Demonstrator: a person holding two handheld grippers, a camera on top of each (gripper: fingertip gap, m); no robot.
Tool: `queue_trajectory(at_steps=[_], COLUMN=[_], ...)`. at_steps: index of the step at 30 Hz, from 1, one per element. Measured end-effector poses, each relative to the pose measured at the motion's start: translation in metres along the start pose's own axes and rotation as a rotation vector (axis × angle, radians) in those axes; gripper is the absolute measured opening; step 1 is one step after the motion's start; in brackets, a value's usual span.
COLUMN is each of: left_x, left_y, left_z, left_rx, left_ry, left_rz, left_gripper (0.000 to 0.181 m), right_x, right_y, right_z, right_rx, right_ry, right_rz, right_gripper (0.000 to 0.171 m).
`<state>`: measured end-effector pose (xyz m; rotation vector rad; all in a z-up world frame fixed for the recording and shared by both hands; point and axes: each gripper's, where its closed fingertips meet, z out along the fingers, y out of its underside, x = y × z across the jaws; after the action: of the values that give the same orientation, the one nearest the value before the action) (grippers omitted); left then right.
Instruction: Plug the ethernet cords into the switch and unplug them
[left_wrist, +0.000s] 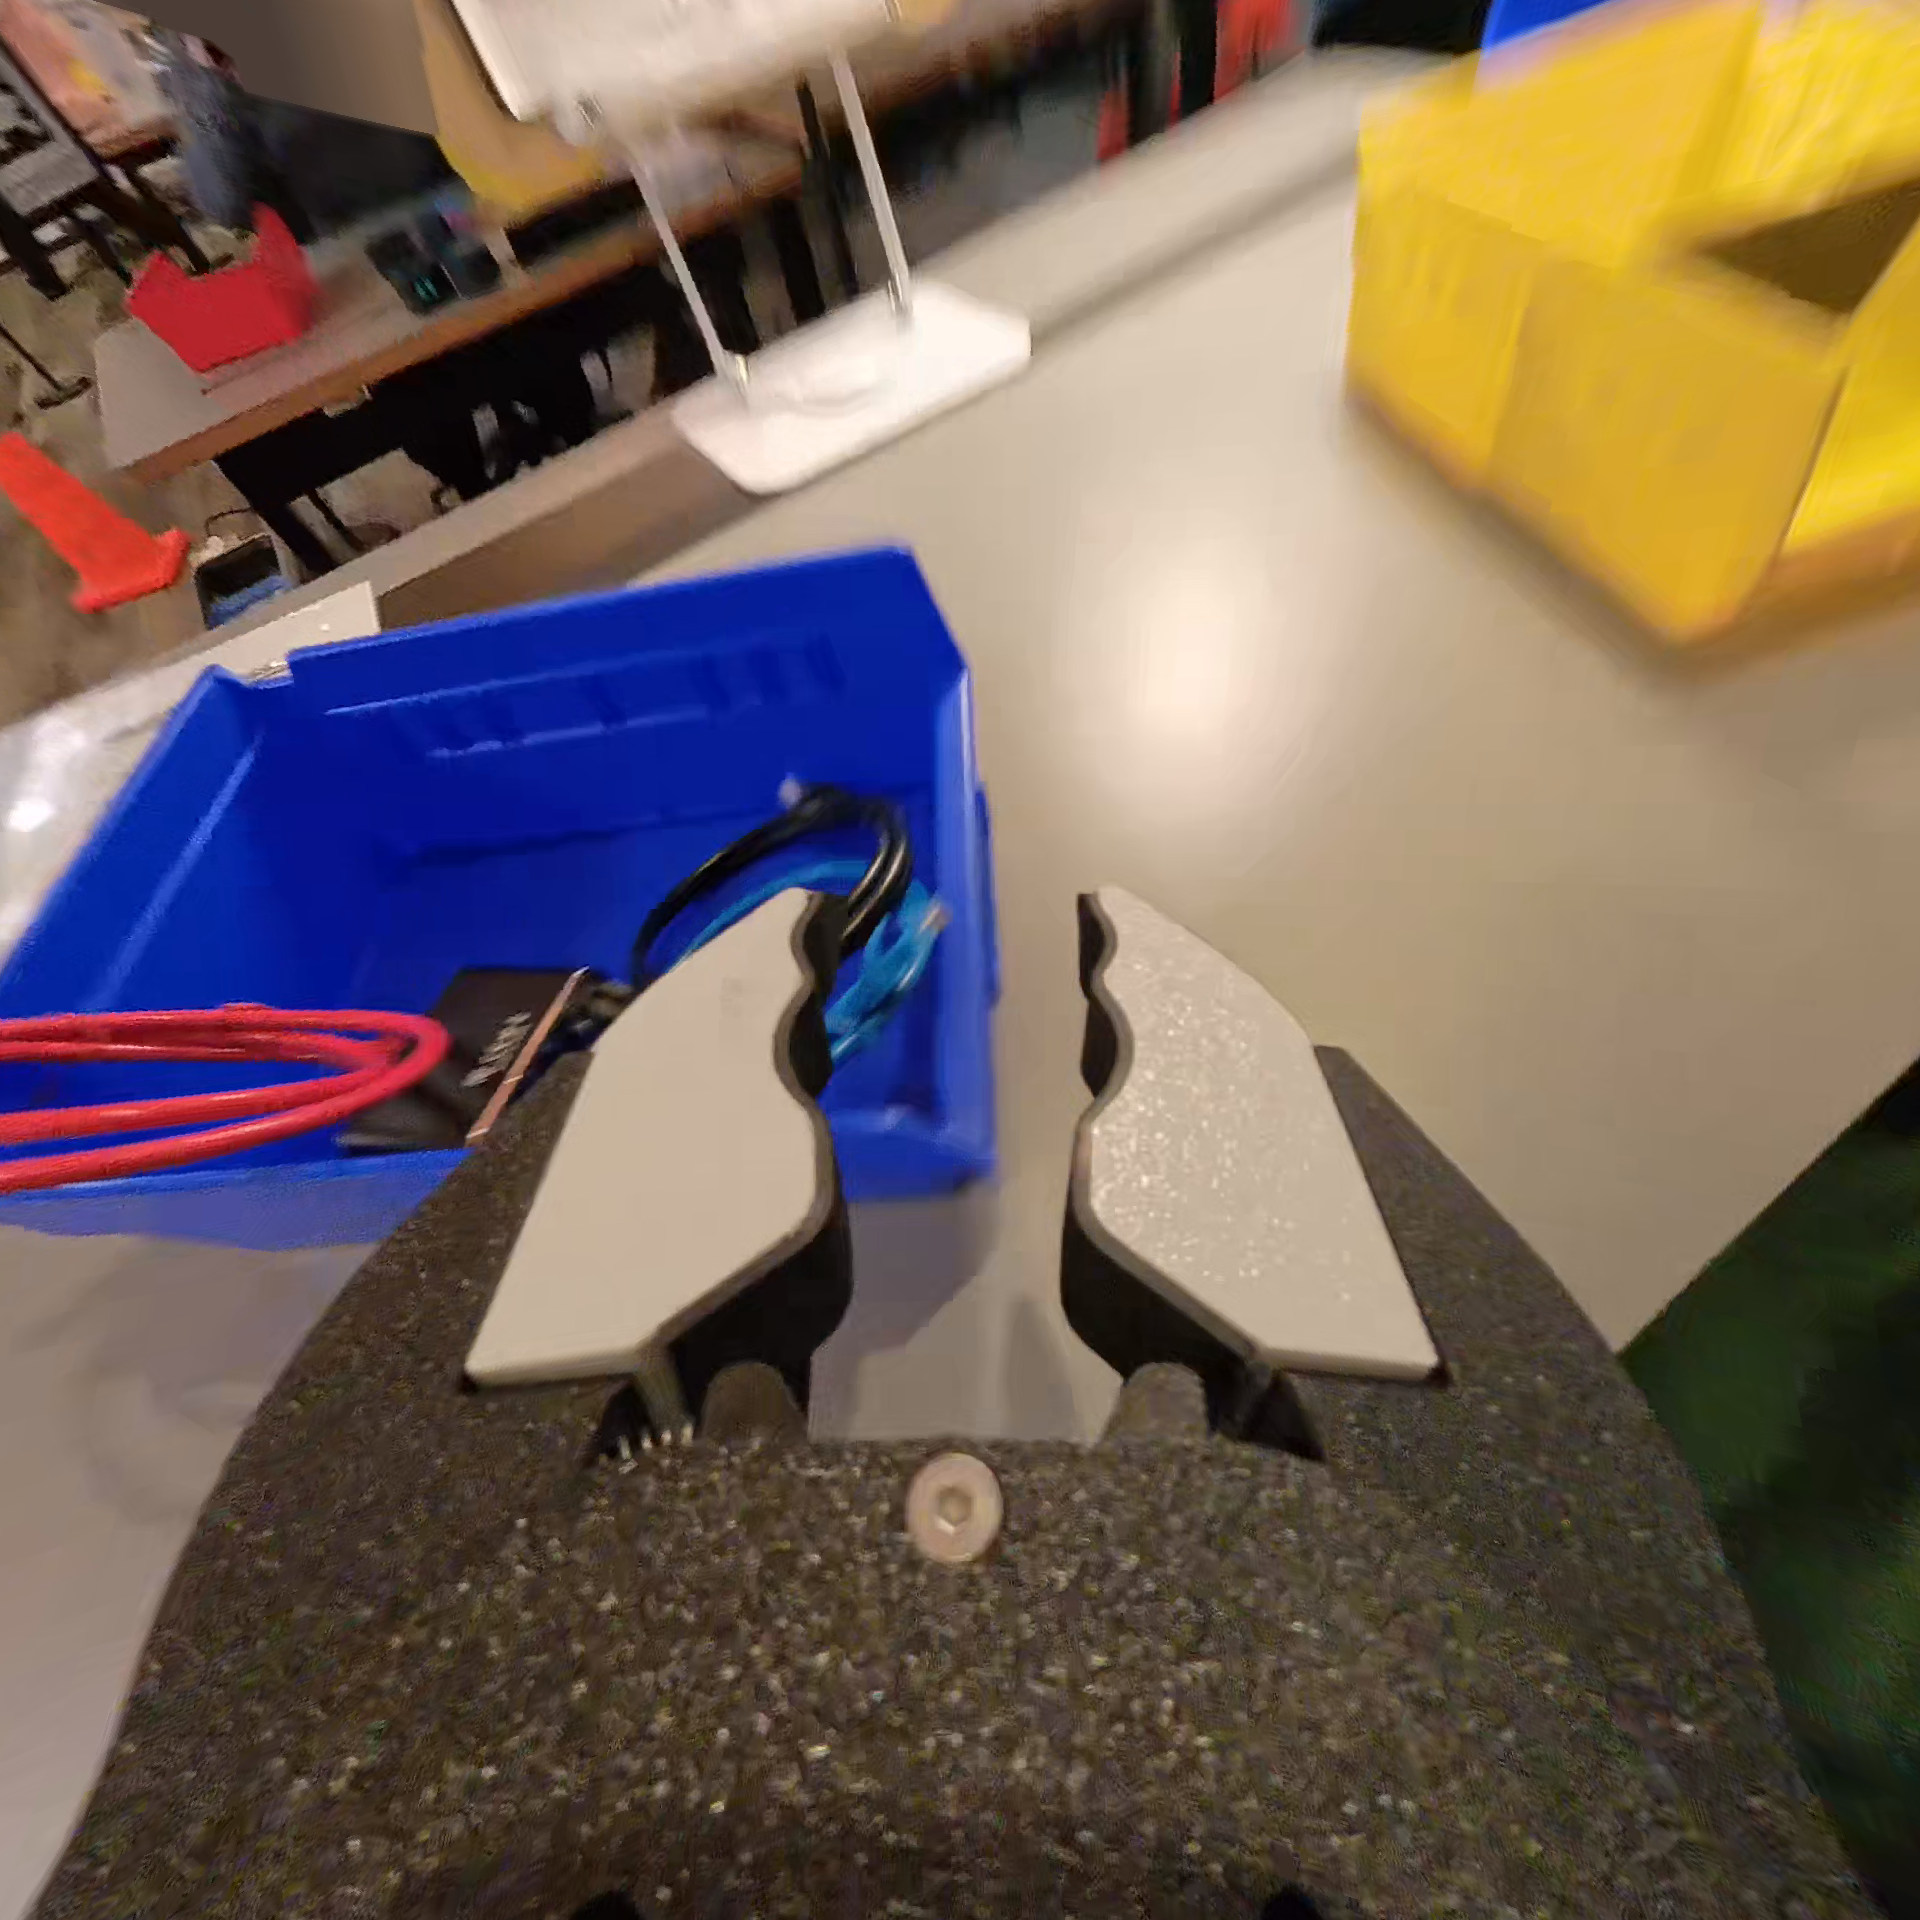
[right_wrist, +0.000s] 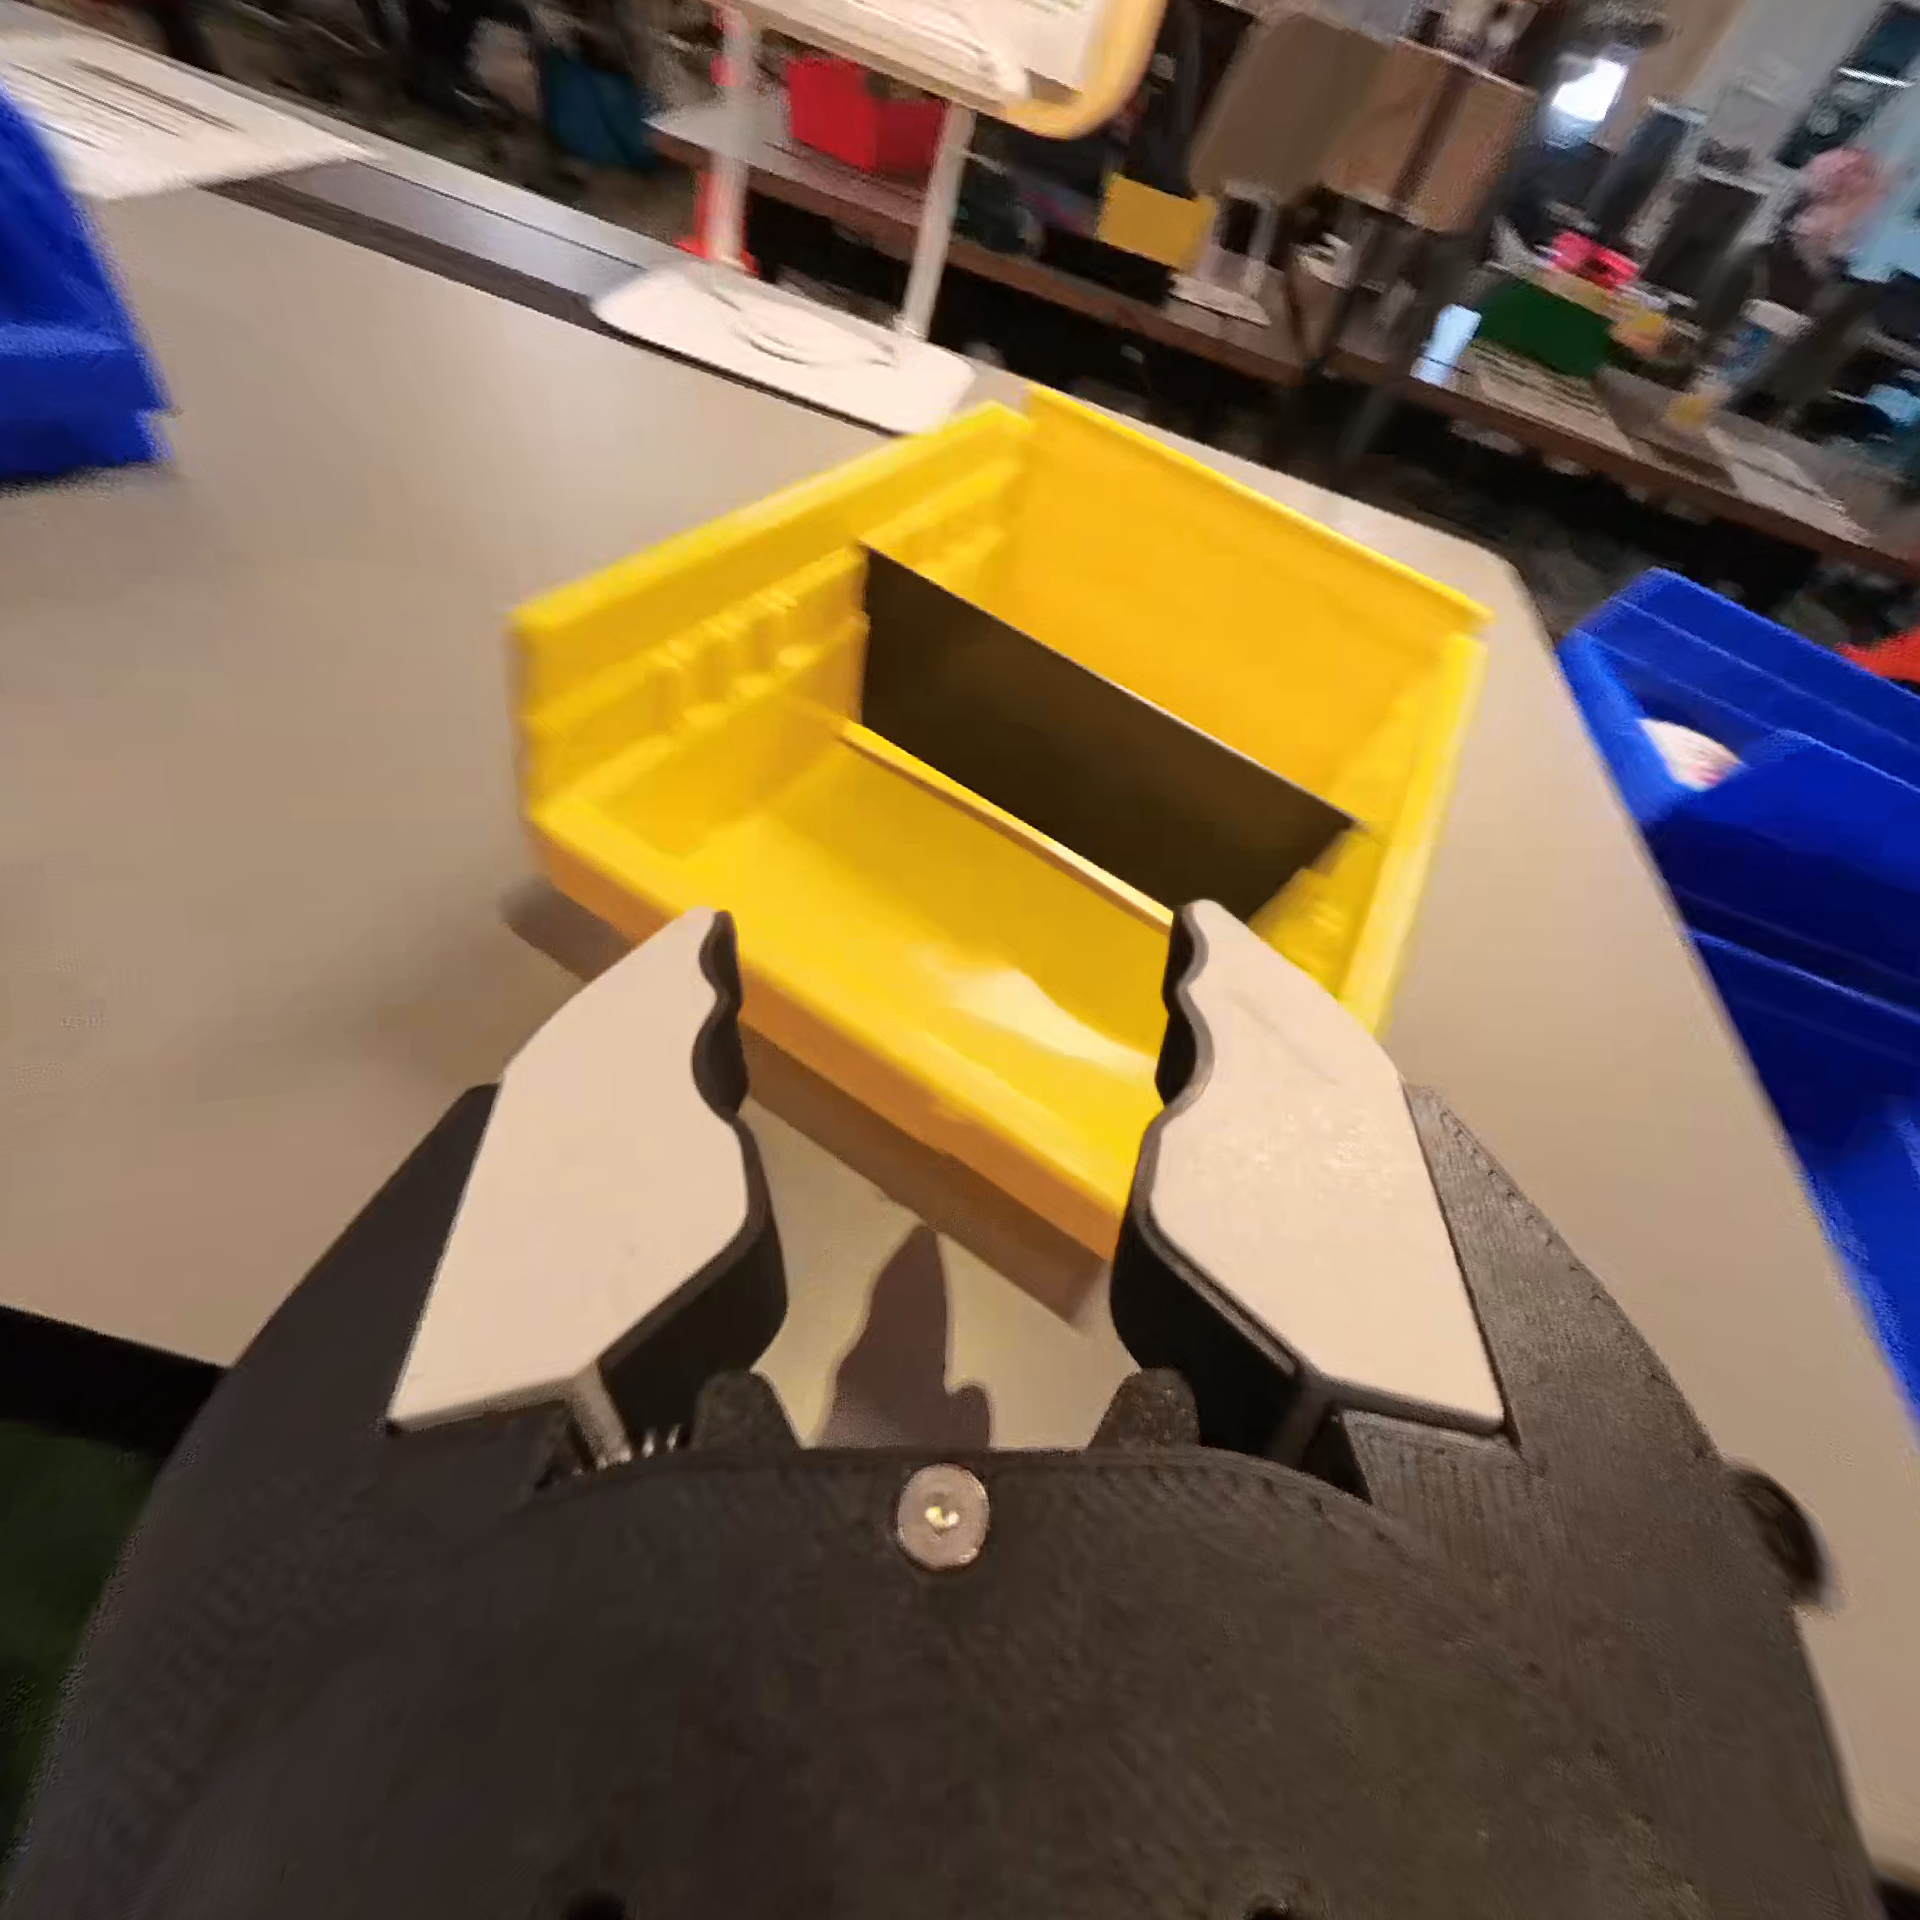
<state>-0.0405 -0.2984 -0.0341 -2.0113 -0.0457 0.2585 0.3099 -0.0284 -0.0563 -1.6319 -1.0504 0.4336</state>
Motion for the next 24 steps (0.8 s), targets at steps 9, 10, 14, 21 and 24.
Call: queue_trajectory(at_steps=[9, 10, 14, 21, 24], left_x=[-0.059, -0.065, -0.089, -0.021, 0.003], left_y=[0.058, 0.062, 0.081, 0.007, -0.010], left_z=[0.017, 0.009, -0.020, 0.023, 0.073], left_rx=[-0.040, -0.040, -0.082, 0.096, 0.049], left_ry=[-0.536, -0.553, -0.588, -0.317, -0.232], left_rz=[-0.136, -0.155, -0.232, -0.169, -0.158], left_gripper=[0.064, 0.064, 0.067, 0.063, 0.063], right_x=[-0.091, -0.084, -0.053, -0.066, -0.074], right_y=[0.007, 0.012, 0.021, 0.006, -0.001], right_z=[0.092, 0.094, 0.088, 0.072, 0.084], right_rx=[-0.064, -0.069, -0.049, 0.010, 0.010], right_ry=[-0.153, -0.143, -0.112, -0.225, -0.190], right_rz=[-0.123, -0.119, -0.100, -0.004, -0.035], right_gripper=[0.083, 0.084, 0.098, 0.088, 0.082])
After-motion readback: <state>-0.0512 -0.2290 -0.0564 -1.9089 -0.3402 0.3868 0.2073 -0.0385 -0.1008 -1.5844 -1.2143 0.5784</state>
